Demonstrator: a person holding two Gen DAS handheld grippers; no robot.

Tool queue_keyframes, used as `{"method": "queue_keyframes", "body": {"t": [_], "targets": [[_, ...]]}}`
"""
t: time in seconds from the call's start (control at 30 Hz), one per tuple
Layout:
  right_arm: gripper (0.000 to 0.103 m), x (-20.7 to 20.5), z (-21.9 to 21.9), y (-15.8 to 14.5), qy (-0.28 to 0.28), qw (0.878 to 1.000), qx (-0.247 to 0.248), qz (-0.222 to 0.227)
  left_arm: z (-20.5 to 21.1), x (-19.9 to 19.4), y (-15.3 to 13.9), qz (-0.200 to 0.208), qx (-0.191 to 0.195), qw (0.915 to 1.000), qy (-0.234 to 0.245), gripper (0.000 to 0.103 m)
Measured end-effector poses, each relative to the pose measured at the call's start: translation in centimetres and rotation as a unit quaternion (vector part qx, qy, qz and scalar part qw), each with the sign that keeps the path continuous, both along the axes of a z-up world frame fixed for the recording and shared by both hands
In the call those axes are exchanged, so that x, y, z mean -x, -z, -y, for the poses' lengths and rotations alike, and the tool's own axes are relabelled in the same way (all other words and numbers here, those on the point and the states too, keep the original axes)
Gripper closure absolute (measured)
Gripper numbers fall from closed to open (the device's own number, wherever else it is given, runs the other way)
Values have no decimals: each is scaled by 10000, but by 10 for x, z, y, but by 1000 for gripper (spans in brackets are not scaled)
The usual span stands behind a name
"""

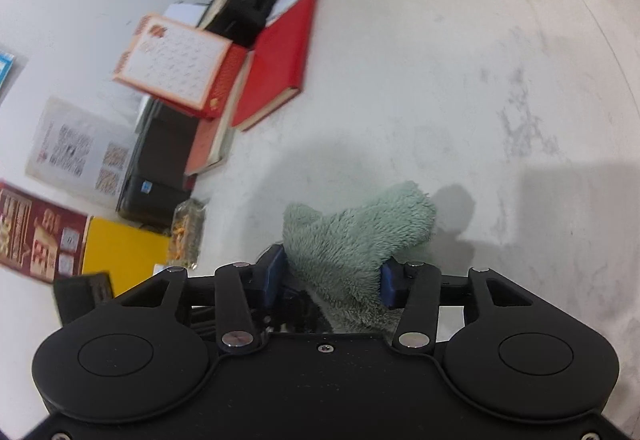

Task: Clean bowl
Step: 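Wipe the outer bowl wall with the towel in the right tool while the left tool holds the rim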

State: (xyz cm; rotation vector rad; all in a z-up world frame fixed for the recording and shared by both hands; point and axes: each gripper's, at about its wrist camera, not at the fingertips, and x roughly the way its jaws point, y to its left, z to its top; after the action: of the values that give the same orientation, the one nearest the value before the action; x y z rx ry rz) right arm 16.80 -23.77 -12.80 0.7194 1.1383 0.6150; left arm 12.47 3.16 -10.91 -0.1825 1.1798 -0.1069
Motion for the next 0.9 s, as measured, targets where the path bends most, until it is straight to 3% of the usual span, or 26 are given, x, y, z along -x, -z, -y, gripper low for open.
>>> {"method": "queue_keyframes", "body": {"t": [0.17, 0.53, 0.73, 0.9], "targets": [[75, -13, -2, 13, 63, 9993, -280, -239, 1, 0, 0, -5, -9, 10000, -72, 84], [77, 11, 23, 27, 176, 9951, -589, -768, -1, -3, 0, -5, 12, 10000, -99, 83], [77, -21, 13, 34, 94, 9928, -809, -882, 1, -5, 0, 27, -85, 9998, 150, 83], [77, -49, 2, 53, 26, 9841, -1240, -1270, 4, -6, -1, 23, -175, 9997, 188, 81]]}}
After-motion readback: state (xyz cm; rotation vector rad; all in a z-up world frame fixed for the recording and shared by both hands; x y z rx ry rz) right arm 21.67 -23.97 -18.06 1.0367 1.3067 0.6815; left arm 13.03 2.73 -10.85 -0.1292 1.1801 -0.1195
